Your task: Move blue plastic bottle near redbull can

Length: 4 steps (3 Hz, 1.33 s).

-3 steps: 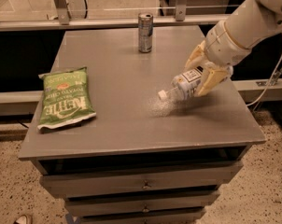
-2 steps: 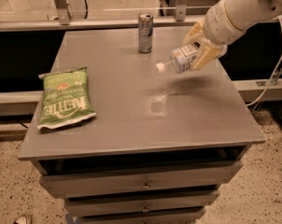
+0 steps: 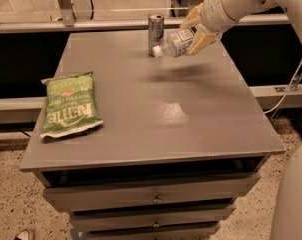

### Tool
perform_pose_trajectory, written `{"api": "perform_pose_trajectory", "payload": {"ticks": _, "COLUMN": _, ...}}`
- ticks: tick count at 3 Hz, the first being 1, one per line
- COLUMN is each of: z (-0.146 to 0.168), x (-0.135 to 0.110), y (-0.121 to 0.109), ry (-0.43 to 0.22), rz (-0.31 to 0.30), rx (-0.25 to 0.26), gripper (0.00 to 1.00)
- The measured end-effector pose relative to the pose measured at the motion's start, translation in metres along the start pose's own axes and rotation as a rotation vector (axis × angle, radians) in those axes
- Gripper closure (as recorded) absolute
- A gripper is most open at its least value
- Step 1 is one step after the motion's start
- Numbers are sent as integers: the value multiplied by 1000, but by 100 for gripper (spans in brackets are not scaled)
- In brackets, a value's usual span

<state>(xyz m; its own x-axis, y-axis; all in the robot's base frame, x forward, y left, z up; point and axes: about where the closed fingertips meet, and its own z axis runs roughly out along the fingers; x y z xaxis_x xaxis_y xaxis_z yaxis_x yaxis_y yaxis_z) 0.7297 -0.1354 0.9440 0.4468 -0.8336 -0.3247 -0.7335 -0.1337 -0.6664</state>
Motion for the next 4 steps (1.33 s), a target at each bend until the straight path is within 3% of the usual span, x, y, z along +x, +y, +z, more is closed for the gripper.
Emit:
{"api": "perform_pose_trajectory", "payload": {"ticks": 2, "z": 72, "x": 18, "y": -24, "ry": -49, "rz": 15, "rx": 21, "gripper": 97}}
{"api": "perform_pose_trajectory", "payload": {"ticks": 4, "z": 86, "x": 29, "y": -27, "ry": -50, "rz": 40, "rx": 5, "gripper": 51}}
